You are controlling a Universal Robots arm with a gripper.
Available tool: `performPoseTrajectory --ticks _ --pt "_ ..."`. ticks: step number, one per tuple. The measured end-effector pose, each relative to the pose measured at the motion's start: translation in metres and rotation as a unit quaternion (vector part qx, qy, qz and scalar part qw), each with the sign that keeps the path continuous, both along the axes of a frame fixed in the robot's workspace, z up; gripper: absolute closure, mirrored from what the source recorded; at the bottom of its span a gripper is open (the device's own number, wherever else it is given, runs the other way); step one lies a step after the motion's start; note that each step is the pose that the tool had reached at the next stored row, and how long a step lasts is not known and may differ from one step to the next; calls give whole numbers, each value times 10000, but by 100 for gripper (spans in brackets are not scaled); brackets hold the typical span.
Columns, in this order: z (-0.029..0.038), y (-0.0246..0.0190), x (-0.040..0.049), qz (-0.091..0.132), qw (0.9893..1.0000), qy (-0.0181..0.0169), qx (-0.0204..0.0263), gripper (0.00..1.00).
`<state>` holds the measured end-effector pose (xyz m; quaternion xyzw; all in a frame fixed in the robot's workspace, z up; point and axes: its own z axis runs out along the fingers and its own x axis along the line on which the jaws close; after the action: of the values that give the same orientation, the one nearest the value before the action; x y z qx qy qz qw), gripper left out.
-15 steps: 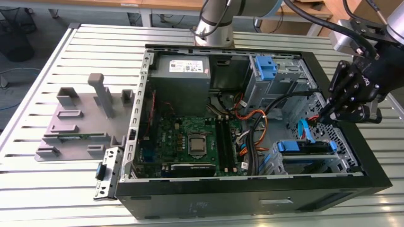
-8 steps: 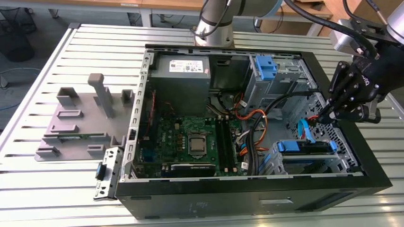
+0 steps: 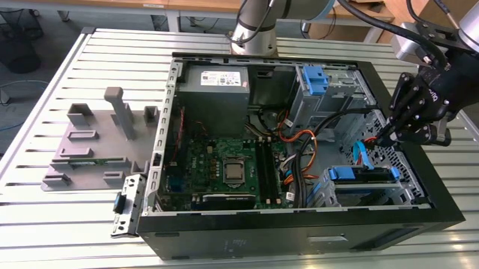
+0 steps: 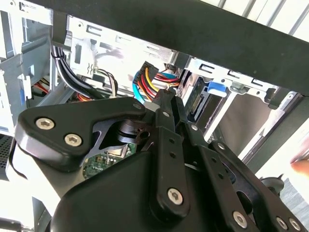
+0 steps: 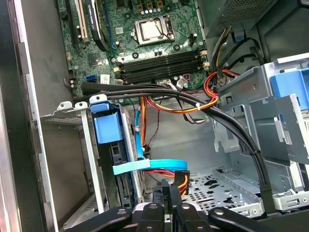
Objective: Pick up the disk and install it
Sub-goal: 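Insert the second disk wire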
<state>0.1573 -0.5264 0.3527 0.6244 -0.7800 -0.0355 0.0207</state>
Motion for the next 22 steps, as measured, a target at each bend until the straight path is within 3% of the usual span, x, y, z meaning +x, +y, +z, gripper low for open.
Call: performPoseTrajectory --ticks 3,9,15,22 --pt "0 0 0 0 10000 8 -1 84" --pt "-5 0 0 46 9999 42 -88 84" --pt "-6 0 0 83 9999 44 -93 84" --pt "-11 -9 1 360 9993 36 -94 84"
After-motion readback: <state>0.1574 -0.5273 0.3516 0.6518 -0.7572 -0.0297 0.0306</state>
